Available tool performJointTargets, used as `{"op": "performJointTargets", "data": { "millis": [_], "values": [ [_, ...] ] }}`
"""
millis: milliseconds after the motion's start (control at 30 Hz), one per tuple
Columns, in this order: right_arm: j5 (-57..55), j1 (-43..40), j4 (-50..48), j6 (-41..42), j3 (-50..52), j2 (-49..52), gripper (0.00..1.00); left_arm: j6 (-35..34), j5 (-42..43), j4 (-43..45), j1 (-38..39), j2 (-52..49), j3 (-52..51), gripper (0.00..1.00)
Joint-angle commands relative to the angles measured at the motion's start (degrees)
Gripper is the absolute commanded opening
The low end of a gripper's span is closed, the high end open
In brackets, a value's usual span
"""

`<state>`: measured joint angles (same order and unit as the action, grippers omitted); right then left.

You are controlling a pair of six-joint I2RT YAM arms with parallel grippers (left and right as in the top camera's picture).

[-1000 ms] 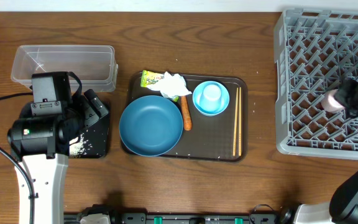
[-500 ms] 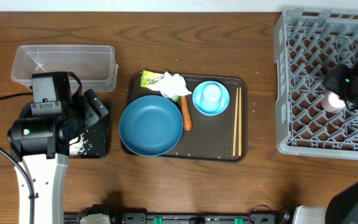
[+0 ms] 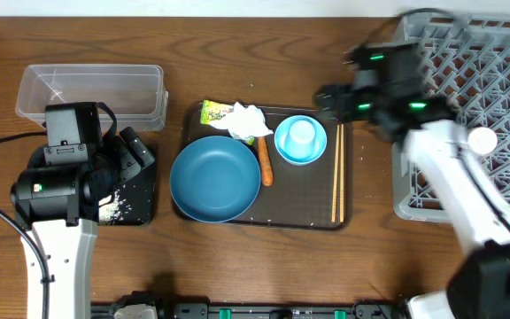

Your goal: Sort waste into correct bins and load items into the dishwasher rack

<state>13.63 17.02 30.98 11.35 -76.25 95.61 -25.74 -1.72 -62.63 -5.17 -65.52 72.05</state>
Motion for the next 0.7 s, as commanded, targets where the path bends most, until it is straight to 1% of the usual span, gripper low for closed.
{"op": "performJointTargets", "data": {
  "millis": [0, 133, 267, 533, 567, 667],
  "values": [
    [-6.99, 5.29, -1.55, -0.72, -0.68, 4.26, 0.99, -0.50, -0.46, -0.13, -0.33, -0.07, 0.94, 0.99],
    [-14.62, 10.82, -3.48, -0.68, -0.68, 8.90, 0.99, -0.50, -0.46, -0.13, -0.33, -0.07, 0.94, 0.99],
    [-19.96, 13.64, -3.34, 1.03, -0.68, 11.47, 0.99, -0.50, -0.46, -0.13, -0.33, -0.07, 0.94, 0.99],
    [-21.31, 14.67, -1.22, 2.40, -0.68, 13.49, 0.99, -0.50, -0.46, -0.13, -0.33, -0.07, 0.94, 0.99],
    [-21.33, 14.67, -1.09, 2.40, -0.68, 13.49, 0.97, -0.50, -0.46, -0.13, -0.33, -0.07, 0.94, 0.99],
    [-21.38, 14.60, -0.13, 3.08, -0.68, 13.49, 0.83, -0.50, -0.46, -0.13, -0.33, -0.07, 0.94, 0.99]
  ]
}}
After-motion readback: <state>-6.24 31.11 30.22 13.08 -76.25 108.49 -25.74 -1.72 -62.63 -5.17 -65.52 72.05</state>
